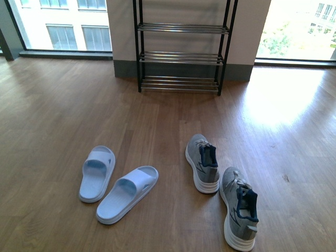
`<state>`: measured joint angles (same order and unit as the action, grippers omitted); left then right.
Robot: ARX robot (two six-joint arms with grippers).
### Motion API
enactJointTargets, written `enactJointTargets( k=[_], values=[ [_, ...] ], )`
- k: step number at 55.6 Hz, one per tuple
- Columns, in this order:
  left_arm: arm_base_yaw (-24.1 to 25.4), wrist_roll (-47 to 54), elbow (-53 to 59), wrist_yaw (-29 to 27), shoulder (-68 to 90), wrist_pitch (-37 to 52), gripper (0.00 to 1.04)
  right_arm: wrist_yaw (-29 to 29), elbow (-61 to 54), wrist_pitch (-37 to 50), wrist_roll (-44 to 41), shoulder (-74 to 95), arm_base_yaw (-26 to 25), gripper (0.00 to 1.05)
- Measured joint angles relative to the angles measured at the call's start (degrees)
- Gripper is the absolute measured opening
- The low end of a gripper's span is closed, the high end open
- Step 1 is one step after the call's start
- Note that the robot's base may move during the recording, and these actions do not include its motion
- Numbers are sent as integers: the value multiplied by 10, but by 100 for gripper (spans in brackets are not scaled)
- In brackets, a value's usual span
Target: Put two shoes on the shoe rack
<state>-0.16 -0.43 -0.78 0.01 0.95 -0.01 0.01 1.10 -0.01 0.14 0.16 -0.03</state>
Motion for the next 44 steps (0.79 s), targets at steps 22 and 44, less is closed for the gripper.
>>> enactJointTargets(
  k=[22, 44],
  values=[
    [0, 0, 0, 0, 0, 0, 95, 0, 0, 0, 0, 0, 0, 96],
    [0, 0, 0, 0, 0, 0, 95, 0, 0, 0, 0, 0, 0, 96]
  ],
)
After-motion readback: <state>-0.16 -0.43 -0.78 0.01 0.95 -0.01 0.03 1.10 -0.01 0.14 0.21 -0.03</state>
